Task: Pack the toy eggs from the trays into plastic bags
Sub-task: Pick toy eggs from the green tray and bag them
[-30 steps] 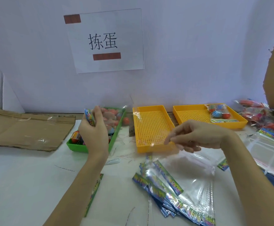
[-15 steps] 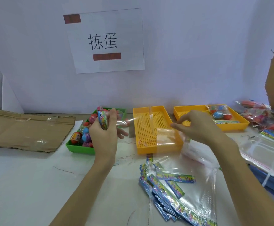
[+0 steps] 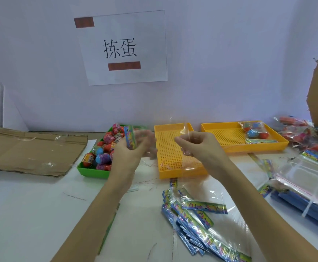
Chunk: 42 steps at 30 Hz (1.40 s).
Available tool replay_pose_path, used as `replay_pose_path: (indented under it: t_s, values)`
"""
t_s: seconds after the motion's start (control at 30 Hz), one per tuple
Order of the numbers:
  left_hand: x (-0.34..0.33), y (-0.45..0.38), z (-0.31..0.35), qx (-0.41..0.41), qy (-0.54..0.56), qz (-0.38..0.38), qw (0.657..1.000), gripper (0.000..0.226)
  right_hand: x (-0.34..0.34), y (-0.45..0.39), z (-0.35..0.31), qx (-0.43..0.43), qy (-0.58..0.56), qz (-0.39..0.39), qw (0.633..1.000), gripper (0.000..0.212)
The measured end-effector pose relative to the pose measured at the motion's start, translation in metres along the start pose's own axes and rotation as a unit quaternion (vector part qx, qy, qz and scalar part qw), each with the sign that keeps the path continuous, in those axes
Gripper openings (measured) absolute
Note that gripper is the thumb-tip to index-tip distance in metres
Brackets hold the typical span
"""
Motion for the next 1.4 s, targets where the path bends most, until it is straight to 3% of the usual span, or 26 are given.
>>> replay_pose_path:
  t_s: [0.07,0.1,0.17,0.3,0.43,0.57,0.67,0.77,0.83,1.0,1.2,1.3,1.4]
  values:
    - [0.001,0.000,-0.001,-0.005,-0.022,-0.033,0.999,0.016,0.006,-0.002,0.001,-0.019,-0.015,0.007,1.000,0.017]
    - [0.003,-0.001,-0.002,-0.013,-0.034,-0.029,0.999,0.008,0.009,-0.003,0.001,-0.025,-0.023,0.004,0.999,0.018]
    - [0.005,-0.001,-0.005,-0.010,-0.035,-0.012,0.999,0.008,0.012,-0.004,0.000,-0.026,-0.031,-0.001,0.999,0.019]
    - [0.005,-0.002,-0.007,0.021,-0.033,0.025,0.999,0.032,0.010,-0.003,-0.003,-0.053,-0.088,-0.047,0.994,0.016]
    - [0.005,-0.001,-0.007,0.009,-0.054,0.001,0.999,0.031,0.007,-0.004,-0.005,-0.089,-0.140,-0.124,0.978,0.037]
    - [0.002,0.002,-0.004,-0.014,-0.050,-0.039,0.998,0.010,0.010,-0.003,-0.007,-0.062,-0.033,-0.156,0.985,0.049]
    - [-0.002,0.003,-0.003,-0.042,-0.063,-0.064,0.995,0.009,0.011,-0.001,-0.004,-0.038,0.024,-0.141,0.989,0.041]
    - [-0.001,0.003,-0.003,-0.049,-0.086,-0.065,0.993,0.006,0.013,-0.002,-0.006,-0.043,-0.040,-0.124,0.991,0.033]
    - [-0.001,0.004,-0.004,-0.061,-0.108,-0.061,0.990,0.006,0.012,-0.001,-0.008,-0.076,-0.105,-0.154,0.980,0.033]
    - [-0.004,0.008,-0.002,-0.067,-0.131,-0.055,0.988,0.026,0.002,0.003,-0.006,-0.133,-0.118,-0.231,0.956,0.059]
    - [-0.009,0.013,0.001,-0.029,-0.122,-0.109,0.986,0.036,0.005,0.000,-0.001,-0.042,-0.022,-0.147,0.988,0.024]
    - [-0.010,0.013,0.000,-0.036,-0.115,-0.113,0.986,0.027,0.011,-0.004,-0.004,0.033,0.013,-0.123,0.992,0.028]
    - [-0.007,0.009,-0.002,-0.053,-0.092,-0.083,0.991,0.017,0.012,-0.005,-0.008,0.048,-0.020,-0.175,0.983,0.040]
Point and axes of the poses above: each hand's wrist, its own y-axis away from the middle knuckle, its own x-axis out of the back of the hand, z = x × y, the point moved 3 cm from there along -y, towards the middle knuckle, and after that the axes turned 10 degrees about z, right-handed, at the moved point
